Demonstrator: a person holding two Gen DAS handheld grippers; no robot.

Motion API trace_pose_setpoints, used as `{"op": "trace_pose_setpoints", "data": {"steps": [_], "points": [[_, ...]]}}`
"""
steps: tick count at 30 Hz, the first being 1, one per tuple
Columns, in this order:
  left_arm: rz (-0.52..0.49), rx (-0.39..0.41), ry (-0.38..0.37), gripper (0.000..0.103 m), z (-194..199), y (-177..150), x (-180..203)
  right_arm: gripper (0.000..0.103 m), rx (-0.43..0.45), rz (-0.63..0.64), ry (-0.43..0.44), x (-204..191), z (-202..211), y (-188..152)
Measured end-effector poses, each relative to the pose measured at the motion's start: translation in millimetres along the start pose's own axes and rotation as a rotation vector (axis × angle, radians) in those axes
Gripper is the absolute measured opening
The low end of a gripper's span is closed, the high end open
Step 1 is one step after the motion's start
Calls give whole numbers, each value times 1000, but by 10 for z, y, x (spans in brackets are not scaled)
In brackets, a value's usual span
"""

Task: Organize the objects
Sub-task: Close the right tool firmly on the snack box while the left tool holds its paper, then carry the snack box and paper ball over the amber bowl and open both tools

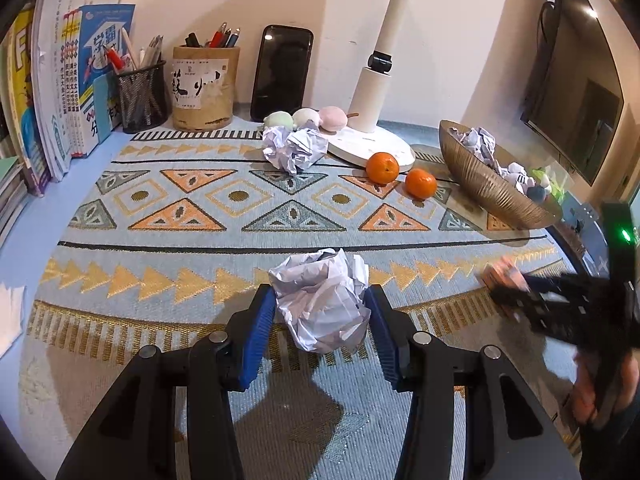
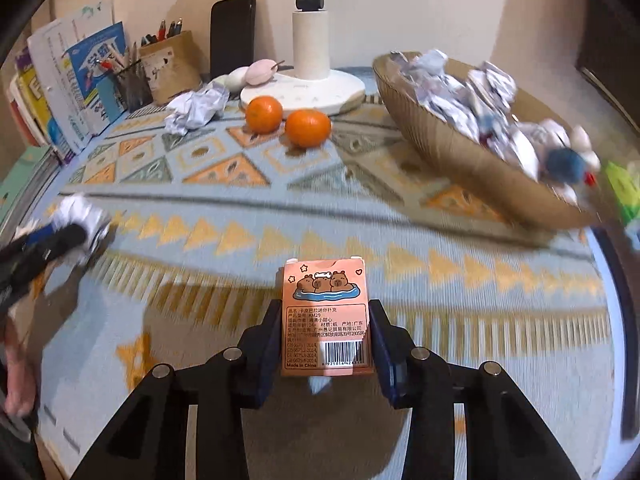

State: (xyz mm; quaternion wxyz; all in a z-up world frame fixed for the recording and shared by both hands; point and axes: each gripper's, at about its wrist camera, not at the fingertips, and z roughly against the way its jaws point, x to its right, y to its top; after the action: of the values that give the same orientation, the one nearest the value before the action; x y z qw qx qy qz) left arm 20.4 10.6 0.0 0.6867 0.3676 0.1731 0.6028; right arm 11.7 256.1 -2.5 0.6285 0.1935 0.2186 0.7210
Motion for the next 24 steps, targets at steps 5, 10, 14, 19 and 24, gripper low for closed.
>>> {"op": "trace_pose_setpoints", "data": {"steps": [5, 10, 14, 19, 24], "points": [[-12, 0, 10, 45, -4, -4, 23, 45, 18, -17, 0, 15, 106, -199], [-36, -15, 12, 43, -18, -9, 70, 40, 42, -24, 51, -62, 204, -276], [-38, -53, -32, 43, -29, 102, 213, 39, 101, -48, 98, 37, 478, -205], [-116, 22, -141, 43, 84, 661, 804, 39, 302, -107, 16, 527, 1157, 220], [-173, 68, -250, 43, -113, 1223, 1474, 40, 449, -283, -38, 1207, 1502, 651]]}}
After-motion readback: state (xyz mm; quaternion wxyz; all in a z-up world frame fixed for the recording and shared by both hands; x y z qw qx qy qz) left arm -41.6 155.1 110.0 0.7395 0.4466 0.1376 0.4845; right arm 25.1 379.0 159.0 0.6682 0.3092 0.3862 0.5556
